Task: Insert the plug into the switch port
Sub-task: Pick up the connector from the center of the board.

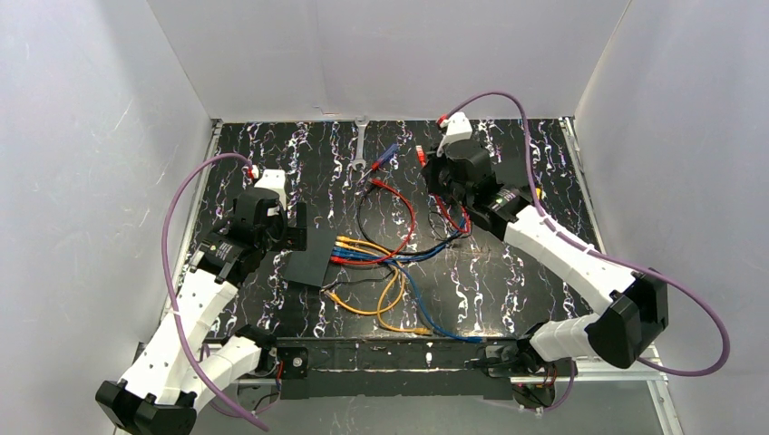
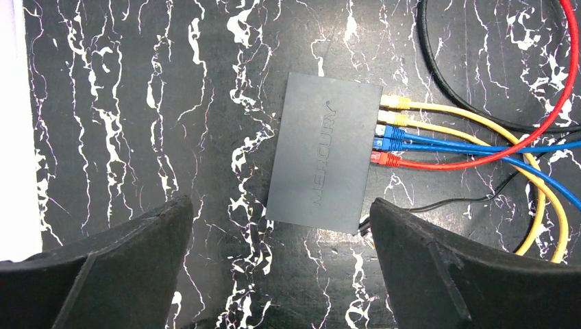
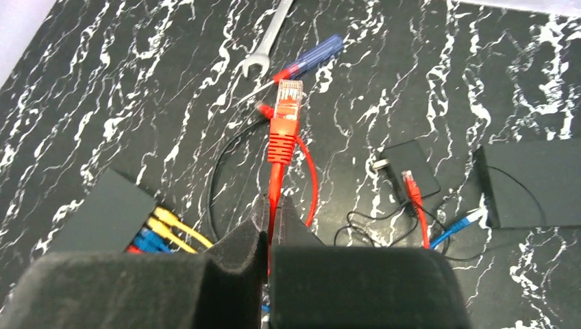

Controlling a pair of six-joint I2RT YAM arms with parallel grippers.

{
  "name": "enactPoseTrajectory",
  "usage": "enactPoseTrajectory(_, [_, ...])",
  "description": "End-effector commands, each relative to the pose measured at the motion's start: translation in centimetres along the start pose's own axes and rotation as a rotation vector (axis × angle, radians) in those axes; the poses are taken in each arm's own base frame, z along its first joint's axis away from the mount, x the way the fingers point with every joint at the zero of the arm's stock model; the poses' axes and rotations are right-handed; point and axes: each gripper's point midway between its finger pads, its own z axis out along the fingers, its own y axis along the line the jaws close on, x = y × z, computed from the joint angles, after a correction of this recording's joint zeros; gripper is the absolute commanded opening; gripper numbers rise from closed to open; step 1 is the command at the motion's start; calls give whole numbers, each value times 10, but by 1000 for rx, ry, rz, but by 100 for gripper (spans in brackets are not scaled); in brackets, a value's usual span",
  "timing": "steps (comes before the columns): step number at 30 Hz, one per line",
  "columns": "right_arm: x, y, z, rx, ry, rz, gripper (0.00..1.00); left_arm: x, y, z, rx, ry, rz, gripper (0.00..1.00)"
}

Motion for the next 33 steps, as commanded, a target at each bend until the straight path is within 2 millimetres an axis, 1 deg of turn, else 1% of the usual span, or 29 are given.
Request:
enactPoseTrajectory(1, [-59,26,-28,-139,-93,93,1,0,2,-1,-7,-17,1,99])
enactPoseTrajectory(4, [-99,41,-49,-220,-164,154,1,0,3,-1,-11,-18,-1,99])
enactPoseTrajectory(6, [-125,50,-67,-274,-218,186,1,0,4,-1,-15,-20,-1,99])
enactPoseTrajectory(7, [-135,53,-77,-297,-246,201,1,0,4,-1,-18,-22,-1,99])
enactPoseTrajectory(8, [-137,55,-82,-316,-261,225,1,1,5,-1,-22,-26,-2,99])
enactPoseTrajectory(9, [-132,56,-83,-335,-262,251,1,0,6,-2,-24,-30,-3,99])
enactPoseTrajectory(10, [-121,60,-80,-357,-242,267,1,1,6,-1,-26,-30,-4,99])
enactPoseTrajectory(11, [-104,62,-73,-366,-190,270,1,1,6,-2,-27,-31,-3,99])
enactPoseTrajectory(13, [-50,59,-53,-325,-6,266,1,1,6,-1,-26,-29,-3,99])
enactPoseTrajectory(14, [-27,61,-49,-336,73,268,1,1,5,-1,-22,-28,-3,99])
enactPoseTrajectory(16, [7,69,-50,-386,189,288,1,1,4,0,-17,-24,-1,99])
enactPoseTrajectory(18, [30,68,-57,-392,265,303,1,1,3,1,-16,-21,-1,99])
enactPoseTrajectory(19, [39,63,-63,-374,294,299,1,1,3,1,-17,-20,-1,99])
enactPoseTrajectory(20, [46,58,-67,-350,324,291,1,1,3,1,-17,-19,0,99])
enactPoseTrajectory(24, [66,35,-87,-258,418,213,1,2,3,3,-16,-13,2,99])
enactPoseTrajectory(26, [72,25,-96,-213,452,177,1,3,3,3,-16,-10,3,99])
enactPoseTrajectory(28, [73,16,-104,-176,468,150,1,3,3,4,-17,-9,3,99])
enactPoseTrajectory(30, [66,13,-113,-174,465,131,1,4,3,4,-20,-6,4,99])
enactPoseTrajectory(33, [54,15,-127,-193,475,114,1,4,3,5,-21,-2,5,99])
